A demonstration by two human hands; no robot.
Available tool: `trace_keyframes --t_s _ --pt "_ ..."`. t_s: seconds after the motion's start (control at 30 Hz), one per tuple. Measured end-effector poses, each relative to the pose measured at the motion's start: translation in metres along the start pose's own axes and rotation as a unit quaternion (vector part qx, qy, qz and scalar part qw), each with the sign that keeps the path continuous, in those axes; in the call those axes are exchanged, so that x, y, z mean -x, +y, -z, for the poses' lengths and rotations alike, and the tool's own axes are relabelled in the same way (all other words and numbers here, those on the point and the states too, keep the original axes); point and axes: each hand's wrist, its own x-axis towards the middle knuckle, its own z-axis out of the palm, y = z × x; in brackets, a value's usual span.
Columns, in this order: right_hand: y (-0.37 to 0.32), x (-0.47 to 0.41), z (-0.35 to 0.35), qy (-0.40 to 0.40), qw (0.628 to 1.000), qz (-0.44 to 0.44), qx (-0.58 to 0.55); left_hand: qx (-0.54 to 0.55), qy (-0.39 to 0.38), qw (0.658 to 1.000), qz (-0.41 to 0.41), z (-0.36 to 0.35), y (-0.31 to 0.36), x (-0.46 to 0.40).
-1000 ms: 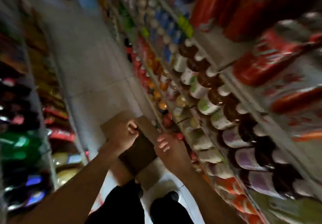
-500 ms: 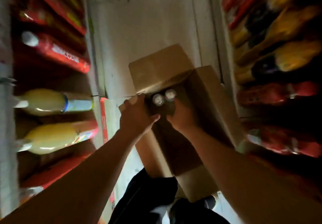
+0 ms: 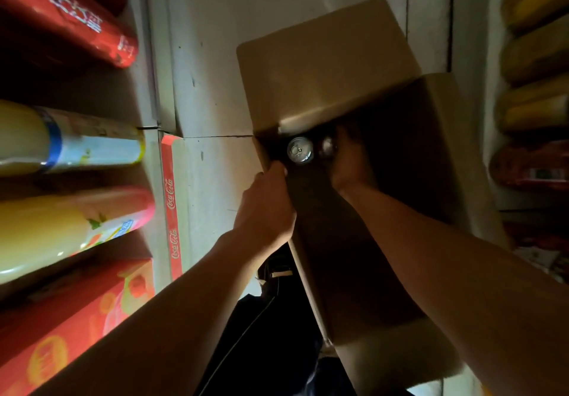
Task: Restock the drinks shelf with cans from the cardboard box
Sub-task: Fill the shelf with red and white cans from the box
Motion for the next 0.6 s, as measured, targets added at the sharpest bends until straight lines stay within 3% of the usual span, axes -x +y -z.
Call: trace_keyframes --t_s 0.1,0.3,0.4,0.47,0.6 --pt "0.001 0.026 0.033 0.008 0.998 -0.012 -0.055 0.009 -0.021 1.0 0.008 0.001 0.001 0.0" --pt "-0.03 0.119 0.177 0.089 0.975 0.003 -0.203 0.056 -0.167 0.98 0.097 0.036 0.038 0.022" --pt "-0.064 0.165 0.265 0.109 0.957 0.007 -0.268 0.086 -0.137 0.983 -0.085 0.084 0.095 0.061" --pt "-0.09 0.204 0.331 0.121 0.95 0.022 -0.287 0.101 -0.145 0.96 -0.219 0.123 0.145 0.107" --pt "-0.146 0.28 0.453 0.151 0.927 0.056 -0.339 0.112 -0.123 0.932 -0.321 0.203 0.248 0.21"
